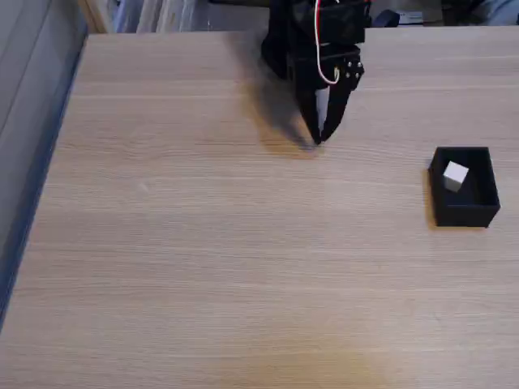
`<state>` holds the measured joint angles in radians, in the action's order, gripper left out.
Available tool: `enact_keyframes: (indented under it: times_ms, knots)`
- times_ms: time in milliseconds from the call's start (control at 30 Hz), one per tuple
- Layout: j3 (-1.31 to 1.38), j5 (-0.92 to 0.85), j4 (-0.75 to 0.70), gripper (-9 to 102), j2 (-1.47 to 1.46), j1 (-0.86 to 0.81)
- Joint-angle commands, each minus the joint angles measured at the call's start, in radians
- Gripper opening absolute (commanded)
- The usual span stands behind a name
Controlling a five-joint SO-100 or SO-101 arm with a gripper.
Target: Pick a white block and place it in the black box.
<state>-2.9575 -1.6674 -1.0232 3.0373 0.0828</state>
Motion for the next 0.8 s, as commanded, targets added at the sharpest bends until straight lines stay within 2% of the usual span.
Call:
enact_keyframes:
  times_ms: [0,100,200,367,433,767]
  knots:
    - [-0.083,-0.009,0.035,0,0.086,-0.051]
    - [-0.147,0.017,0.031,0,0.156,-0.075]
    - [-0.147,0.124,0.002,0,0.167,-0.035]
    - [-0.149,0.27,-0.238,0,0.293,0.012]
    - [-0.149,0.29,-0.29,0,0.293,0.006]
    - [-0.15,0.31,-0.293,0,0.293,-0.043]
